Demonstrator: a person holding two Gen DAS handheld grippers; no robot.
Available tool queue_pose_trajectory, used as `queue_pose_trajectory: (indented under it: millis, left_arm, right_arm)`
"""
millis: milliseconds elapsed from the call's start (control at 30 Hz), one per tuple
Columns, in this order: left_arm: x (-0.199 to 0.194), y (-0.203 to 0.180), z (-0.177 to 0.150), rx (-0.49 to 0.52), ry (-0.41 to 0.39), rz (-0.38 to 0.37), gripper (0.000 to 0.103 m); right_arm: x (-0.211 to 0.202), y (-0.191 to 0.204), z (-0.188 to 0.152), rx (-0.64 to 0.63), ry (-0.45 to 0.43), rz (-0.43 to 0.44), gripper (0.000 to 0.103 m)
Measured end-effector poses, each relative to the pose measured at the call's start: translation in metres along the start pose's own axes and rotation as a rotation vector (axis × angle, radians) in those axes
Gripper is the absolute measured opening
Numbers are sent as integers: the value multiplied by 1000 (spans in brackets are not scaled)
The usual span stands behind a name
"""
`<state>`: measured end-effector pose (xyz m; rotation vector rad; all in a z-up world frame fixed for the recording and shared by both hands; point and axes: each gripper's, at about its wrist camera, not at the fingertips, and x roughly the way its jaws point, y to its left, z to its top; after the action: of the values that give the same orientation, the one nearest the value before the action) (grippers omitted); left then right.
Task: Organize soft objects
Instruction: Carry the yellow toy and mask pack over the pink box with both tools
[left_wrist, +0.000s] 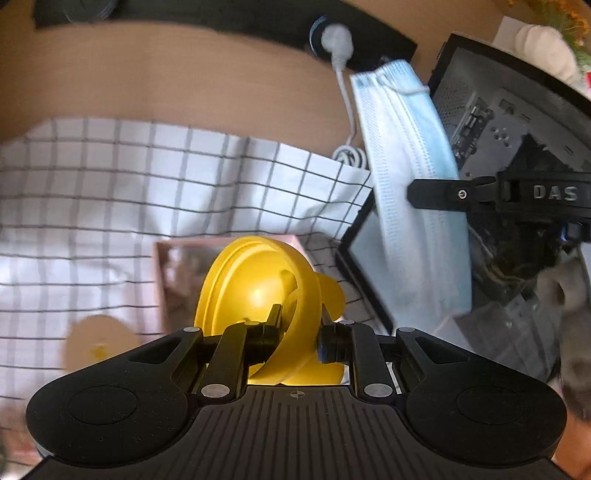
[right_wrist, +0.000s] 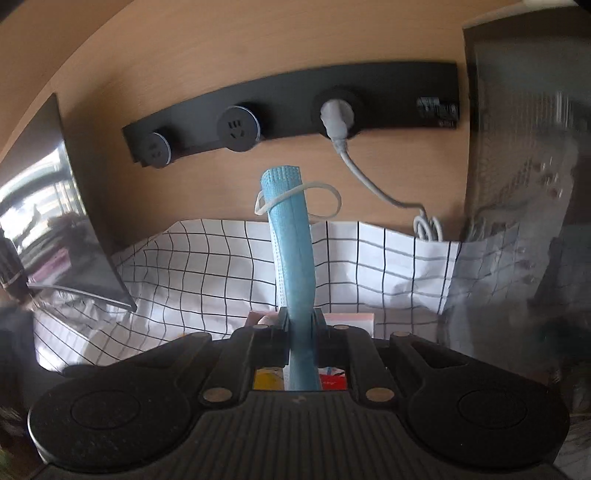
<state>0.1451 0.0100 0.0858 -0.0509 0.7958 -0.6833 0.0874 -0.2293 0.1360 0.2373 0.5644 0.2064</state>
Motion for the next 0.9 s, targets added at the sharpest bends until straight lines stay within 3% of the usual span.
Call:
queue_pose_trajectory:
  millis: [100,333,433,667,900]
  left_arm:
    - [31,-3,-3,-25,29,-10,20]
    - [84,-11,-10,44,115,31,20]
    - [95,-12,-15,78,104,39,20]
    - [102,-3,-20,74,133,11,20]
    - [70,6,-9,85,43,92,20]
  right_arm:
    - [14,-6,-3,13,1,2,11]
    - [33,-16,-9,53,1,-27,11]
    - [33,-16,-9,42,-29,-56,11]
    - [37,-19,-12,61,-26,-47,11]
    - [63,-30,-29,99,16,-119,11]
